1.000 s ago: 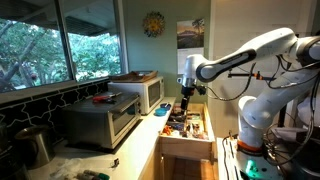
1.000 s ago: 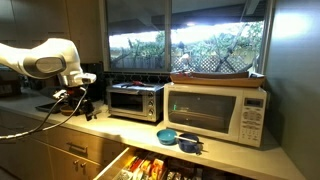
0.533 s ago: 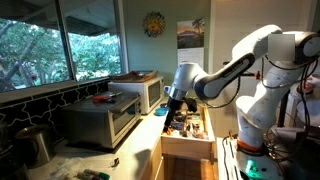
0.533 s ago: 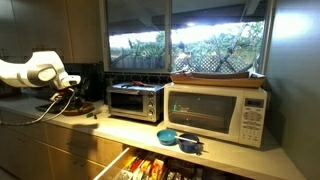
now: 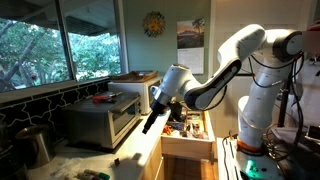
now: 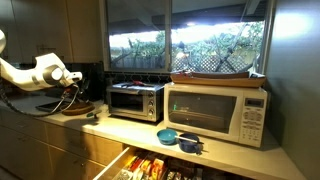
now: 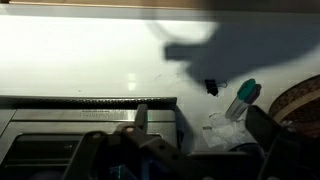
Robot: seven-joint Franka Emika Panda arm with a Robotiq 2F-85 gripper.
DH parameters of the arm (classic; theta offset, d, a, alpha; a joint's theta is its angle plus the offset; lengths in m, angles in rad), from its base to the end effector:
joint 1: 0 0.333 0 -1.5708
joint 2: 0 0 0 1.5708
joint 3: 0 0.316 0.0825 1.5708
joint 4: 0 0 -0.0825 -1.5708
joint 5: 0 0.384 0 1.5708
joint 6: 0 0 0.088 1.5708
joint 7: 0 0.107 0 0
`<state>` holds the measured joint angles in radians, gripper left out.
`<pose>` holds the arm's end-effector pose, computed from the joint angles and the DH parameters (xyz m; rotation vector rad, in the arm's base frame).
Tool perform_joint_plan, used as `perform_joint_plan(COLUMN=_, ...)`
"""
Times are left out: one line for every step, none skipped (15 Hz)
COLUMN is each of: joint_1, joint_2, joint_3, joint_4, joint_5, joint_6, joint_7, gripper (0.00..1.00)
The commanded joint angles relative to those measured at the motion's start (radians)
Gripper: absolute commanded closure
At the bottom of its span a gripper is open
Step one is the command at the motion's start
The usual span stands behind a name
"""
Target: Put the brown marker in the basket
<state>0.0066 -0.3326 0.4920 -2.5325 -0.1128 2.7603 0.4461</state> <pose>0.4077 0.2334 0.4360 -2.9790 -0.2458 -0.8574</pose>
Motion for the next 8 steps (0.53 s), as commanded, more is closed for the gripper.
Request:
perform_joint_plan(joint_1=-0.058, joint_2=0.084, joint_3=0.062, joint_4=0.058, joint_5=-0.046, joint_6=-0.016, joint_7=0.116, gripper=0.0)
perform_joint_plan(joint_1=-0.118, joint_2=0.163, joint_3=0.135, joint_4=0.116, joint_5=-0.116, joint_6=-0.017, joint_7=0.227, gripper=0.0)
perform_joint_plan(joint_1=-0.166, joint_2=0.192, joint_3=0.187, joint_4=0.143, joint_5=-0.177, joint_6=-0.021, joint_7=0.292, gripper=0.0)
perform_joint_plan(joint_1=-0.199, joint_2=0.225, joint_3=0.228, joint_4=0.181, joint_5=-0.249, joint_6=-0.039, joint_7=0.367, gripper=0.0)
perform_joint_plan(joint_1=-0.231, joint_2=0.269, joint_3=0.266, joint_4=0.221, joint_5=-0.33, joint_6=-0.054, joint_7=0.442, gripper=0.0)
perform_joint_plan(joint_1=-0.262, joint_2=0.304, joint_3=0.302, joint_4=0.265, joint_5=-0.417, joint_6=-0.086, joint_7=0.519, gripper=0.0)
perform_joint_plan(joint_1=-0.269, joint_2=0.354, joint_3=0.318, joint_4=0.316, joint_5=-0.497, joint_6=-0.117, joint_7=0.58, gripper=0.0)
perform_joint_plan(joint_1=-0.265, joint_2=0.415, joint_3=0.322, joint_4=0.366, joint_5=-0.577, joint_6=-0.141, joint_7=0.653, gripper=0.0)
